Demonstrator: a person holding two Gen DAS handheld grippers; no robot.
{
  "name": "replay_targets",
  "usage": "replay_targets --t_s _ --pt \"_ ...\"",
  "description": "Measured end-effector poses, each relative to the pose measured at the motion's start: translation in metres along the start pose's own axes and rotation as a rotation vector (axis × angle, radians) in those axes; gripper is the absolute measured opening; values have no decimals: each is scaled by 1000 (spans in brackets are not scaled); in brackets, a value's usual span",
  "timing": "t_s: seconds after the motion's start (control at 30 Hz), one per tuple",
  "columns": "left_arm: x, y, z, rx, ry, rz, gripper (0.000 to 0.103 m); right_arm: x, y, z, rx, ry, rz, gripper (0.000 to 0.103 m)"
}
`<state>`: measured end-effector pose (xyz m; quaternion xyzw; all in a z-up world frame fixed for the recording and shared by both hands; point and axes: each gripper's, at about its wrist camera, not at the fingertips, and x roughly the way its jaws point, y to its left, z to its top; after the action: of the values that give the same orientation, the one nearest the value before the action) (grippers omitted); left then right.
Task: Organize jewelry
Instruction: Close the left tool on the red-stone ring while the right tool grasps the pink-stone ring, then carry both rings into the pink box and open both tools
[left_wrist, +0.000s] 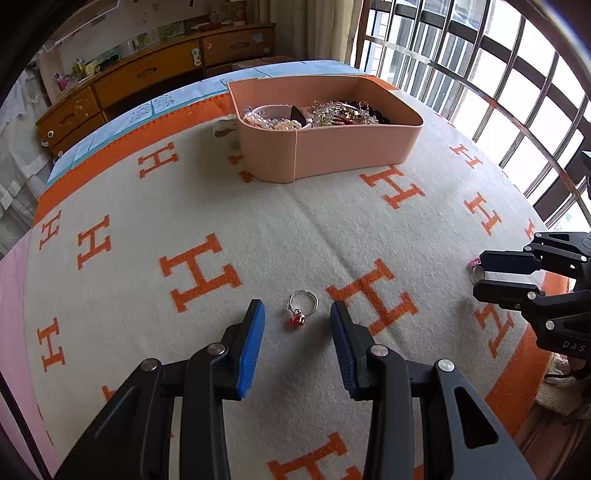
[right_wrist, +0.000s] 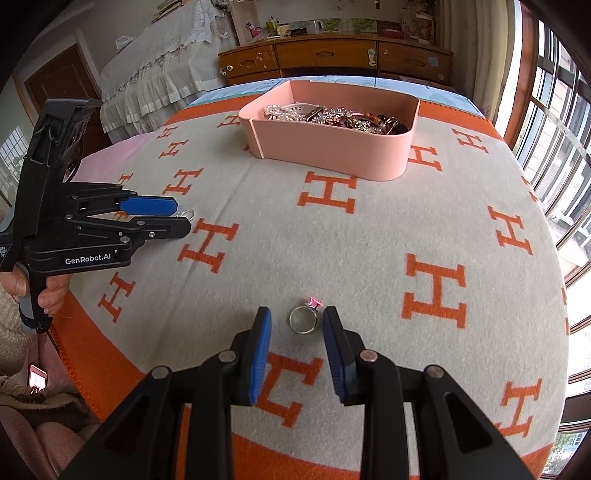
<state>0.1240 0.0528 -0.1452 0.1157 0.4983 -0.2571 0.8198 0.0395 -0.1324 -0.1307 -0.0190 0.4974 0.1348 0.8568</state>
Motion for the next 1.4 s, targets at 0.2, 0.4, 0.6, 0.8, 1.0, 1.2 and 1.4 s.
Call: replay_targets --t_s 0.2,0.4,0.6,0.8,1.0,1.2,1.4 --pt "0 2 -1 -9 -8 -17 35 6 15 3 -73 -21 -91 29" --pt "0 0 -2 -2 -15 12 25 6 12 2 -68 -40 -100 13" --pt "-1 0 -1 -14 -20 14 9 5 8 0 -43 -45 -68 7" --pt "-1 0 -1 -48 -20 10 6 -4 3 -2 -20 -72 -40 7" --pt "-8 -10 1 -53 -29 -12 5 -18 -4 2 0 -113 -16 7" --pt "-32 -21 23 -55 -83 -30 5 -35 -12 20 4 -154 5 7" --pt "-64 -28 75 -53 -162 -28 6 -67 -29 73 20 -252 41 7"
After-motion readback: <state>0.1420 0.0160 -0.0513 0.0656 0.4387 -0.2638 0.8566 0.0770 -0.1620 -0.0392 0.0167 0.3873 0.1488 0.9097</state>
